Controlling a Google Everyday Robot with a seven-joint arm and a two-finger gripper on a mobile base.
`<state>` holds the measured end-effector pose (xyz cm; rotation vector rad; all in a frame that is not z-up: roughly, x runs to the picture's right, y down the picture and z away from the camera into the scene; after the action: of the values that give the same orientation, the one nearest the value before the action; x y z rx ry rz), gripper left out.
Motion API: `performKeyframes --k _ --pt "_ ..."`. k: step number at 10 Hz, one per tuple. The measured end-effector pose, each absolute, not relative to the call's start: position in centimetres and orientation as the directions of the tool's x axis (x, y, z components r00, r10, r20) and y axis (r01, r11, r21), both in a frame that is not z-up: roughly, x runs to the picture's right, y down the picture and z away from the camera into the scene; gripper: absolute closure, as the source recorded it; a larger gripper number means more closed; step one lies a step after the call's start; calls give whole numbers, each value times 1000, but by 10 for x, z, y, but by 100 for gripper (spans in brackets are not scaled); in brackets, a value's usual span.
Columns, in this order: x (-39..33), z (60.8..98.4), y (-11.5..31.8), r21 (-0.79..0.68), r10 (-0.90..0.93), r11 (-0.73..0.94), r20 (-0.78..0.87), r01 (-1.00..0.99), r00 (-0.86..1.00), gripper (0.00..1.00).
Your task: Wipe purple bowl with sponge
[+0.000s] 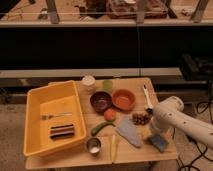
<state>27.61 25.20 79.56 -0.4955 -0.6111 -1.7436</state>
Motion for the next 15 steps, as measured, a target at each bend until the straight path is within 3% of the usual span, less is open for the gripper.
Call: performKeyframes --k 3,10,13,15 --pt "272 793 261 170 -743 -233 604 957 -288 28" --pt "273 793 269 177 -754 -233 588 956 -293 95" --pt "276 776 249 190 -787 -184 560 964 -260 100" --pt "278 761 208 191 -818 -182 514 965 -257 100"
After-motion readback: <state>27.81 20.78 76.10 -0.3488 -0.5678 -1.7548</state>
